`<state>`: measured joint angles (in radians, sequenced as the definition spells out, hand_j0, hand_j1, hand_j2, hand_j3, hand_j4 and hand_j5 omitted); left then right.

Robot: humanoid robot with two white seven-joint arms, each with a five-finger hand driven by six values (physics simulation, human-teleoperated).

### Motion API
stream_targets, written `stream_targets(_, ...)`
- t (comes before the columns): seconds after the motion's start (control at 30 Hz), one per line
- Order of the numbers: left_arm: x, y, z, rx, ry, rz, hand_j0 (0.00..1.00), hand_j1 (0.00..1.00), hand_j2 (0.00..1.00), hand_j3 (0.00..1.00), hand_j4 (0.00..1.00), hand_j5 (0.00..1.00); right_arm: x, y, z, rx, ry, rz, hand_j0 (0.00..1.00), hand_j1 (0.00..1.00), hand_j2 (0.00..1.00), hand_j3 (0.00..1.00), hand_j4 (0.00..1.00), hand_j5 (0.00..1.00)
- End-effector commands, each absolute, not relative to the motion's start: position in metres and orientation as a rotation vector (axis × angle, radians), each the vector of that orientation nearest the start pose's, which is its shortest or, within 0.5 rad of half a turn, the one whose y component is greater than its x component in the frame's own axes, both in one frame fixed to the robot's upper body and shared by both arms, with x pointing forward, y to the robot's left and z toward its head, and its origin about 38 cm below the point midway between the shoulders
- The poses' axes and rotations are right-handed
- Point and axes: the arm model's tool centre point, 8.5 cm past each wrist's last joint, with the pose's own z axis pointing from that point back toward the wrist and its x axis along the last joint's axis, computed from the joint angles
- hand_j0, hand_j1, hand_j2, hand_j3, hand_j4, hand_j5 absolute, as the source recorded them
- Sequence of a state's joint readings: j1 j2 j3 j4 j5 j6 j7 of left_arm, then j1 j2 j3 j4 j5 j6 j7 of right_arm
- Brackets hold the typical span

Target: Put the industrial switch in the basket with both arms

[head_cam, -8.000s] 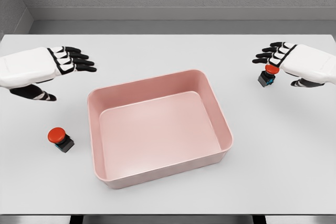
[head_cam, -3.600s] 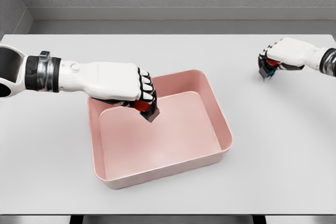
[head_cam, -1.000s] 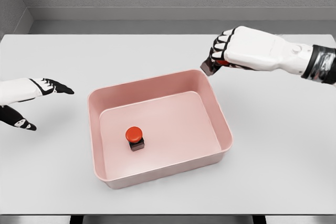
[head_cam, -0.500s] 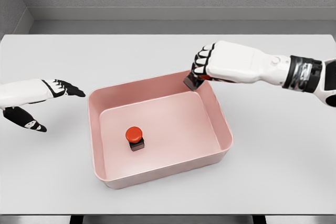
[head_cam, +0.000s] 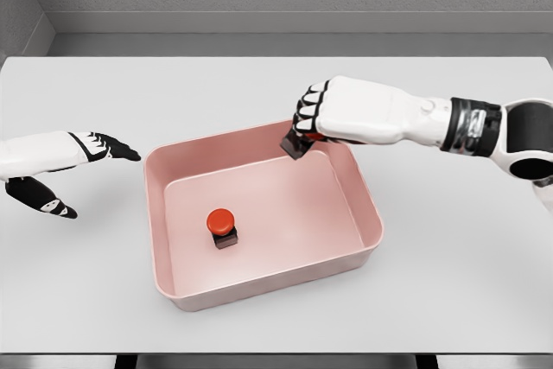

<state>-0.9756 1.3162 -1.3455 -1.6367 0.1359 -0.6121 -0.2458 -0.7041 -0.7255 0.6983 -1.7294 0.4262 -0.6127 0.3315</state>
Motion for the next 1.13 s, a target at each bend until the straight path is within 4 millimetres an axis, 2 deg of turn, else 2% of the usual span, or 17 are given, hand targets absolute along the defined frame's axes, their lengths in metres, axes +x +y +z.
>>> stream_targets(0.0,0.357,0.372,0.236,0.098,-1.400,-1.861,1.00,1.00,1.00,1.00,1.00,1.00,0.393,-0.182,0.271,0.373,2.214,-2.462,0.52,0.52,0.52,0.52,0.52,0.52)
stream_targets(0.03,0.357,0.372,0.236,0.098,-1.400,-1.861,1.00,1.00,1.00,1.00,1.00,1.00,0.394,-0.182,0.270,0.375,2.217,-2.463,0.60,0.60,0.60,0.60,0.60,0.60)
stream_targets(0.17,0.357,0.371,0.235,0.093,-1.400,-1.862,1.00,1.00,1.00,1.00,1.00,1.00,0.395,-0.183,0.269,0.379,2.210,-2.474,0.78,0.78,0.78,0.78,0.78,0.78)
stream_targets(0.2,0.357,0.371,0.235,0.094,-1.399,-1.861,1.00,1.00,1.00,1.00,1.00,1.00,0.391,-0.182,0.269,0.371,2.205,-2.466,1.00,1.00,1.00,1.00,1.00,1.00)
stream_targets(0.4,0.357,0.371,0.235,0.094,-1.399,-1.861,1.00,1.00,1.00,1.00,1.00,1.00,0.392,-0.184,0.266,0.371,2.201,-2.485,1.00,1.00,1.00,1.00,1.00,1.00)
stream_targets(0.6,0.357,0.371,0.235,0.094,-1.401,-1.861,1.00,1.00,1.00,1.00,1.00,1.00,0.395,-0.186,0.271,0.388,2.224,-2.465,1.00,1.00,1.00,1.00,1.00,1.00)
stream_targets(0.67,0.357,0.371,0.236,0.095,-1.403,-1.860,1.00,1.00,1.00,1.00,1.00,1.00,0.411,-0.209,0.282,0.507,2.278,-2.463,1.00,1.00,1.00,1.00,1.00,1.00)
stream_targets(0.73,0.359,0.369,0.238,0.098,-1.411,-1.865,1.00,1.00,1.00,1.00,1.00,1.00,0.428,-0.233,0.276,0.585,2.320,-2.520,1.00,1.00,1.00,1.00,1.00,1.00)
stream_targets(0.77,0.361,0.363,0.237,0.085,-1.423,-1.869,1.00,1.00,1.00,1.00,1.00,1.00,0.436,-0.246,0.281,0.646,2.350,-2.519,1.00,1.00,1.00,1.00,1.00,1.00)
stream_targets(0.83,0.362,0.357,0.235,0.069,-1.433,-1.870,1.00,1.00,1.00,1.00,1.00,1.00,0.441,-0.268,0.283,0.725,2.353,-2.551,1.00,1.00,1.00,1.00,1.00,1.00)
stream_targets(0.97,0.363,0.354,0.233,0.061,-1.437,-1.872,1.00,1.00,1.00,1.00,1.00,1.00,0.449,-0.307,0.257,0.803,2.373,-2.688,1.00,1.00,1.00,1.00,1.00,1.00)
stream_targets(1.0,0.363,0.354,0.233,0.060,-1.438,-1.873,1.00,1.00,1.00,1.00,1.00,1.00,0.446,-0.317,0.252,0.821,2.360,-2.724,1.00,1.00,1.00,1.00,1.00,1.00)
stream_targets(1.1,0.362,0.354,0.229,0.052,-1.434,-1.865,1.00,1.00,1.00,1.00,1.00,1.00,0.444,-0.329,0.244,0.838,2.351,-2.771,1.00,1.00,1.00,1.00,1.00,1.00)
